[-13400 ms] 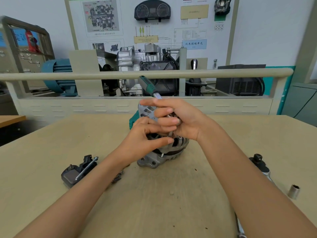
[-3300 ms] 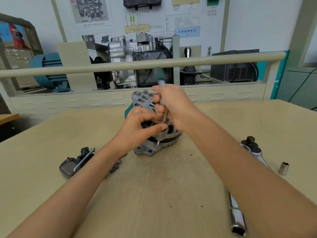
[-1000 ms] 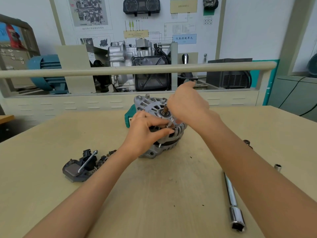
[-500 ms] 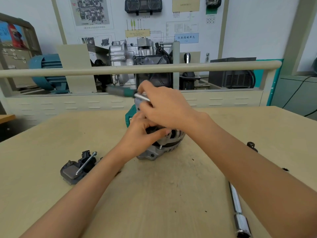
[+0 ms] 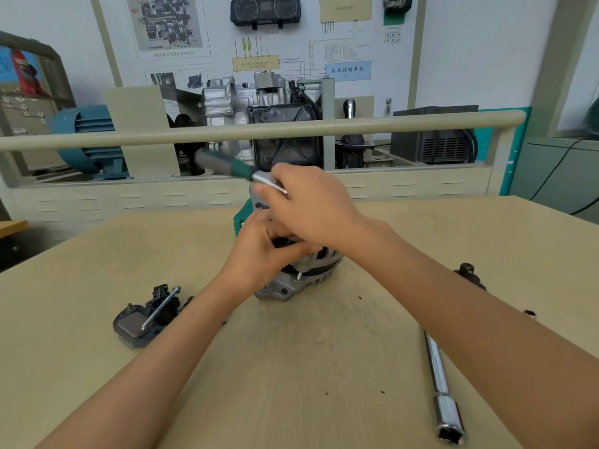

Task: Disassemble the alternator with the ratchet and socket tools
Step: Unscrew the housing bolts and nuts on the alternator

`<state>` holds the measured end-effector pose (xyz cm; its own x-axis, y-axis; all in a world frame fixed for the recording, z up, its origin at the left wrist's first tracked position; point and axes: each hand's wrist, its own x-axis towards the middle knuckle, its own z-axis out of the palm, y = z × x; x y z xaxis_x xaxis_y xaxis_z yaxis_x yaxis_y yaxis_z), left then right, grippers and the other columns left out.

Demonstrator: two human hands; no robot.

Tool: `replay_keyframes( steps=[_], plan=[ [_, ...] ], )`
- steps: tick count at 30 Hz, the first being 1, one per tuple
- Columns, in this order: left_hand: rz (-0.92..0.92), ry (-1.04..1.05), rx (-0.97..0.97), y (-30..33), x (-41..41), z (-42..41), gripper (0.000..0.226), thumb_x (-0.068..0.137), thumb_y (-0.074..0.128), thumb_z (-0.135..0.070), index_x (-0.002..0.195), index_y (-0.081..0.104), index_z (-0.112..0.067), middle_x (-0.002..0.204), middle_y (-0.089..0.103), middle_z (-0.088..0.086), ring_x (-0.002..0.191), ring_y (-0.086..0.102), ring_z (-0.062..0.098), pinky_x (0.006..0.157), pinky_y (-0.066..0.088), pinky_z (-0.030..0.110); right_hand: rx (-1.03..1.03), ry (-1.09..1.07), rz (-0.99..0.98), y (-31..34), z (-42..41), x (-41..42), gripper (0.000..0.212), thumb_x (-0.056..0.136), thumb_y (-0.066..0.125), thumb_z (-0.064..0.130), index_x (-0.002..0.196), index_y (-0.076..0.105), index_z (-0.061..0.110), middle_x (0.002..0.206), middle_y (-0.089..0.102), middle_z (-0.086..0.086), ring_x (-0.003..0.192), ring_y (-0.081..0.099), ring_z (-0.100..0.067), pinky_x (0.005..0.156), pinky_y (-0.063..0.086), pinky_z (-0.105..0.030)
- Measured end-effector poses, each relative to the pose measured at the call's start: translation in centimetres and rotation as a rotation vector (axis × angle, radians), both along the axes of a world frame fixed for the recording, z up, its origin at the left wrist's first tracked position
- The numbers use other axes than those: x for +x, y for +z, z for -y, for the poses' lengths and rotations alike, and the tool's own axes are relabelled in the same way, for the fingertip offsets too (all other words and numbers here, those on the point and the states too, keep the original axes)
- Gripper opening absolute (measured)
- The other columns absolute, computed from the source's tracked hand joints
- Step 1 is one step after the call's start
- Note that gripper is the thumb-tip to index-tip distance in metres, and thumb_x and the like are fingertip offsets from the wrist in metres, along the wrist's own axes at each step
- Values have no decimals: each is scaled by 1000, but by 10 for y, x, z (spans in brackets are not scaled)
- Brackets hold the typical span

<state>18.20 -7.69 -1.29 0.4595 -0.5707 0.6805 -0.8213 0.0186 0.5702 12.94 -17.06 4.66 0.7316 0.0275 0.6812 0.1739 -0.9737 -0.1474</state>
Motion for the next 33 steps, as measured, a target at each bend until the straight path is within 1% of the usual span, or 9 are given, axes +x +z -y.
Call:
replay_keyframes(
  steps=[4, 6, 8, 14, 19, 24, 27, 31, 33],
  plan=[
    [56, 123, 21, -3, 0, 2, 23, 69, 77, -26, 92, 73, -31, 73, 62, -25, 84, 48, -5, 90, 40, 34, 1161, -28, 42, 5, 0, -5, 22, 98, 38, 14, 76, 41, 13, 62, 49, -3, 48, 55, -15, 52, 54, -34],
    [49, 168, 24, -3, -2, 4, 27, 68, 76, -30, 93, 69, -35, 72, 61, -27, 89, 47, 2, 91, 40, 44, 1910, 142, 118, 12, 5, -9, 25, 97, 32, 8, 73, 37, 9, 57, 44, -8, 30, 44, -14, 39, 48, -23],
    [44, 196, 26, -3, -4, 5, 27, 68, 76, -30, 91, 67, -39, 74, 57, -23, 93, 47, 16, 91, 40, 48, 2222, 261, 138, 15, 12, -11, 29, 99, 27, 11, 72, 35, 4, 59, 41, -10, 33, 37, -15, 31, 33, -14],
    [72, 172, 37, -1, -1, 3, 27, 71, 77, -29, 78, 60, -49, 72, 61, -25, 92, 45, 2, 94, 36, 40, 1584, 145, -155, 12, 11, -2, 20, 94, 29, 4, 79, 42, 7, 43, 40, -3, 35, 31, -12, 33, 25, -16],
    [96, 110, 82, -1, 4, -3, 25, 78, 72, -28, 89, 65, -49, 86, 62, -29, 100, 46, 7, 98, 34, 37, 1200, 515, -605, 16, 24, -2, 18, 100, 39, 14, 97, 56, 7, 46, 36, 7, 28, 26, -2, 31, 18, -14],
    [86, -6, 56, -1, 9, -1, 1, 75, 75, -15, 76, 74, -16, 80, 63, -25, 92, 51, -14, 89, 35, 6, 991, 694, -837, 20, 21, -5, 18, 97, 45, 15, 106, 61, 12, 40, 31, 9, 26, 26, -1, 35, 17, -16],
    [112, 48, 39, -1, 7, 2, 15, 72, 76, -19, 69, 69, -7, 69, 62, -10, 79, 54, -6, 79, 40, 12, 1200, 630, -607, 13, 14, -5, 17, 97, 47, 14, 106, 60, 8, 41, 36, 10, 28, 29, -1, 36, 20, -17],
    [161, 120, -4, 0, -2, 5, 30, 68, 76, -21, 63, 54, -40, 57, 56, -32, 73, 49, -21, 77, 31, 23, 1970, 349, 252, -7, 4, -1, 13, 100, 33, 12, 106, 45, 15, 57, 47, -2, 39, 39, -8, 33, 28, -17],
    [141, 144, 10, -1, -3, 7, 31, 69, 79, -21, 66, 55, -41, 58, 57, -33, 75, 47, -22, 79, 30, 32, 2081, 344, 229, -5, 8, -1, 16, 99, 25, 13, 95, 41, 16, 46, 44, -2, 34, 35, -9, 32, 25, -15]
  ],
)
